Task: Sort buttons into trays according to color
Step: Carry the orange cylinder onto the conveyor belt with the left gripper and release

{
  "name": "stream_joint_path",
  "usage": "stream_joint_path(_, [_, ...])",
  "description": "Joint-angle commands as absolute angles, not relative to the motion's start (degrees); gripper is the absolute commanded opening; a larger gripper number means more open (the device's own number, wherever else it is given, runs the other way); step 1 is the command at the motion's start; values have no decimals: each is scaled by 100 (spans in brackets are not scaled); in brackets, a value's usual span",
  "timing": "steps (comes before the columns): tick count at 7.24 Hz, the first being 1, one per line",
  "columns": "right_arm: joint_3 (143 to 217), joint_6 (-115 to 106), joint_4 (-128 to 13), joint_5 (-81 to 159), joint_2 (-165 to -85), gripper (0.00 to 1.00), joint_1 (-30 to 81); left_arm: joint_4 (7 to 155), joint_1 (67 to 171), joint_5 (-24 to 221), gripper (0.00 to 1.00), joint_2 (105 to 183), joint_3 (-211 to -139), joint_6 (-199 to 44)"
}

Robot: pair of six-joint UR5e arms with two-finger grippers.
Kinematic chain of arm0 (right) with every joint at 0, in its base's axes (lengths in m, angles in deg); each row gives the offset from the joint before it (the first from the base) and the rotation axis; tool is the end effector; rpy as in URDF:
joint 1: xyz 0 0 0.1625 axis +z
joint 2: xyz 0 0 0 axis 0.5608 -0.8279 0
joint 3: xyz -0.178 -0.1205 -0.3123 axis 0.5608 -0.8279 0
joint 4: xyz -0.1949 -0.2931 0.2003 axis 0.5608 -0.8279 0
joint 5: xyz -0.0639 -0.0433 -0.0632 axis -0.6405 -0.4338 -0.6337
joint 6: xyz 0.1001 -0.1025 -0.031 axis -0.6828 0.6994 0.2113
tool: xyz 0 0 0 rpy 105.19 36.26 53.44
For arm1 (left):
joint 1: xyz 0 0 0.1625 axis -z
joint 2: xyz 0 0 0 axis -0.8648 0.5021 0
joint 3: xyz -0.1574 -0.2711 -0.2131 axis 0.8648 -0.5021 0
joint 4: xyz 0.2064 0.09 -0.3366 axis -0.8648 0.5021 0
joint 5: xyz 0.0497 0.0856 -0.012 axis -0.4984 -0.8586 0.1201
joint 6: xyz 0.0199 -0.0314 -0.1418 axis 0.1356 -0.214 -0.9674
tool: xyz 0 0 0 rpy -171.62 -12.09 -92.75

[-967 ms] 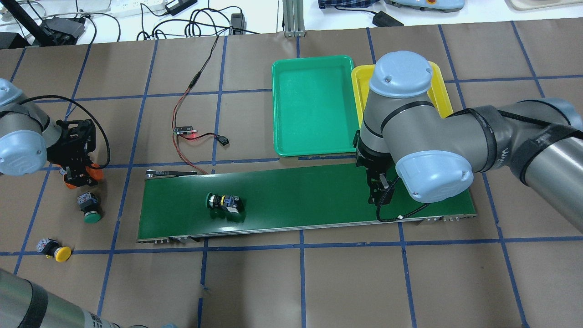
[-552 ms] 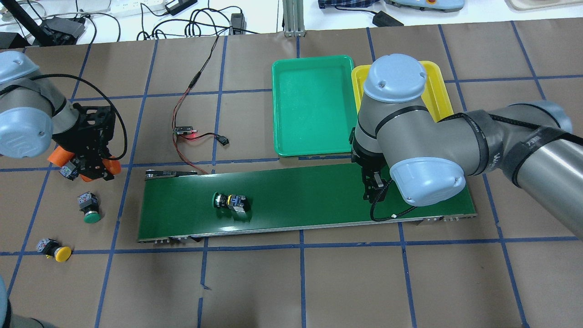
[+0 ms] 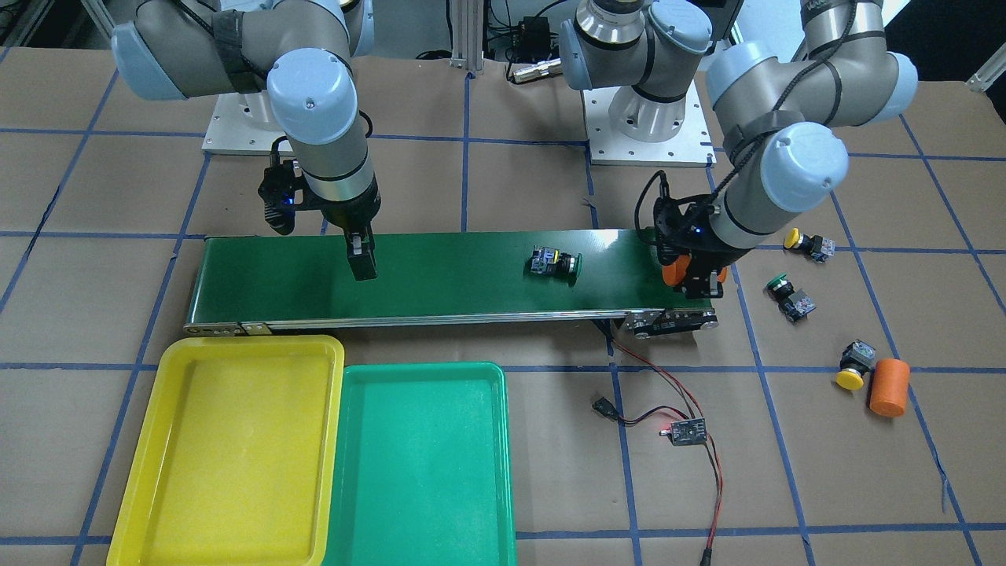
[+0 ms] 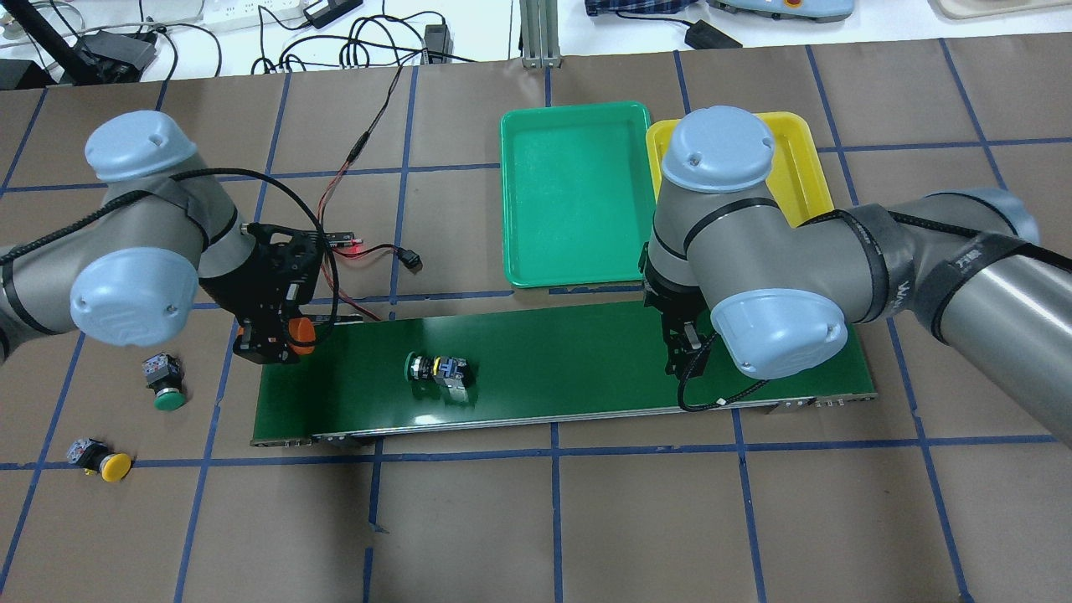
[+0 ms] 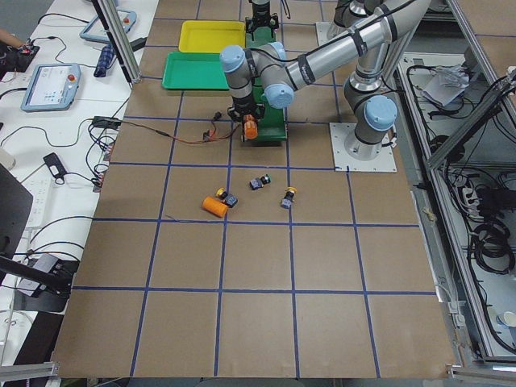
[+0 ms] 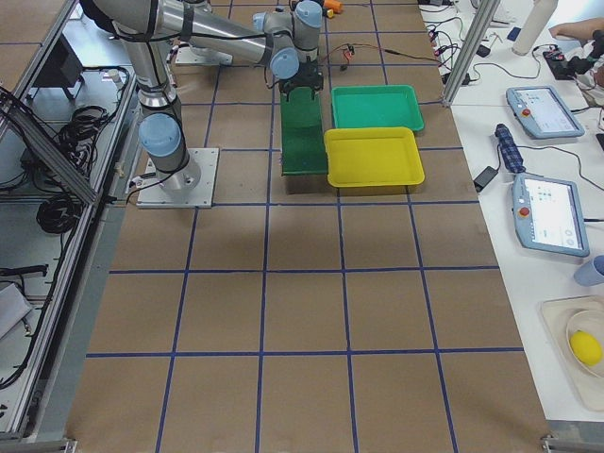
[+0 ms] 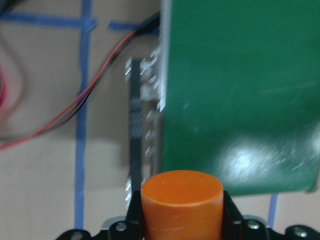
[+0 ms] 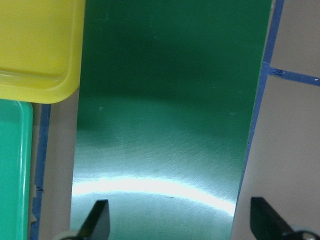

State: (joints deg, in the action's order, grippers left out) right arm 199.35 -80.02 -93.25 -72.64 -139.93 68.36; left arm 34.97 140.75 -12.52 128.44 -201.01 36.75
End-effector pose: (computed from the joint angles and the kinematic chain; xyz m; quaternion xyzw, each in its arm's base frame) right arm 0.2332 -0.4195 0.2059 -0.6418 -0.7653 -0.0397 0.0300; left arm -0.0656 -0.4403 0.1796 -0.7043 -0.7030 -0.0544 0.0823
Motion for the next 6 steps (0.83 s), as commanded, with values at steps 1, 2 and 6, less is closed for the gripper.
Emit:
stream_joint_path(1, [19937, -8011, -9288, -7256, -13870, 100, 6846, 3080, 14536, -1097, 0, 12588, -20689, 3096])
stream_joint_path(2, [19937, -8011, -9288, -7248, -13869, 100, 6846, 3061, 14782, -1088, 0, 12535, -20716, 3022])
stream_joint_path(6, [20137, -8230, -9401, -7186, -13808, 100, 7142, 3044, 14820, -1158, 100, 12421, -20700, 2969])
